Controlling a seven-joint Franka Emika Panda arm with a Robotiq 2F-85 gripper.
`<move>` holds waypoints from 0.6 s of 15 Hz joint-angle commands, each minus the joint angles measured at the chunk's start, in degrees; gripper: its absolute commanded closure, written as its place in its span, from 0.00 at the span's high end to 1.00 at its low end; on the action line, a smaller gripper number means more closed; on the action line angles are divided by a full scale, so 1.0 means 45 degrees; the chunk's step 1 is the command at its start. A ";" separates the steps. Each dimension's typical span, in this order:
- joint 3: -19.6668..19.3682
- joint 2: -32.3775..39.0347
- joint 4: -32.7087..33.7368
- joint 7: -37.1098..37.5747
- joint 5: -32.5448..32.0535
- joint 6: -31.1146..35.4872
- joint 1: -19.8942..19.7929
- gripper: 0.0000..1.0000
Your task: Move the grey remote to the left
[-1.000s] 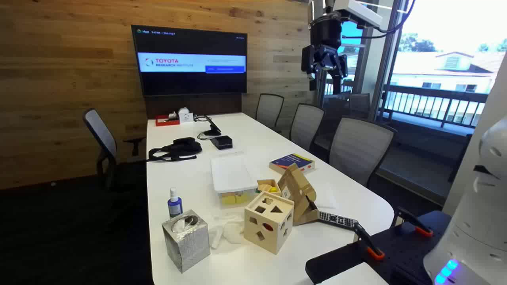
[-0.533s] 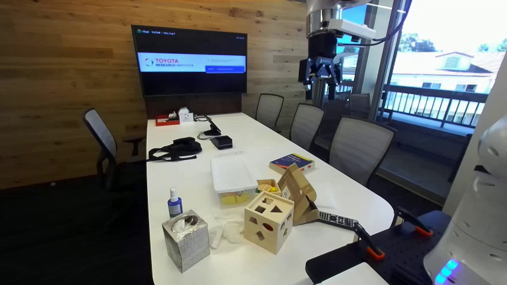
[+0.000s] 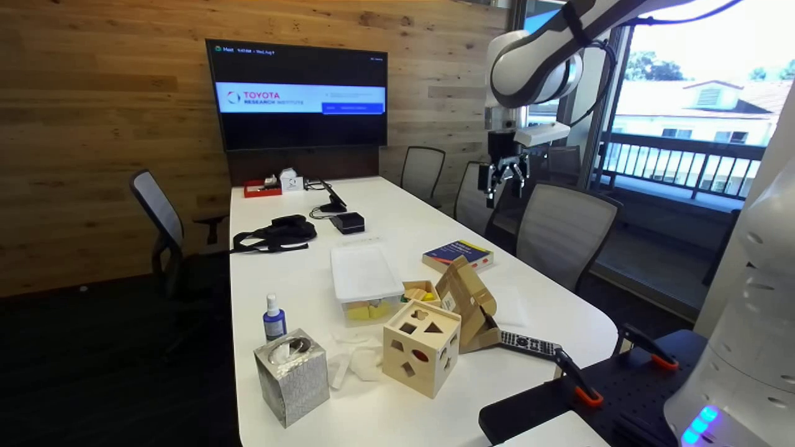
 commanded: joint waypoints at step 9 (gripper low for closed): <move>-0.1641 0.6462 -0.1170 -0.2492 -0.0370 0.5231 -0.1422 1.00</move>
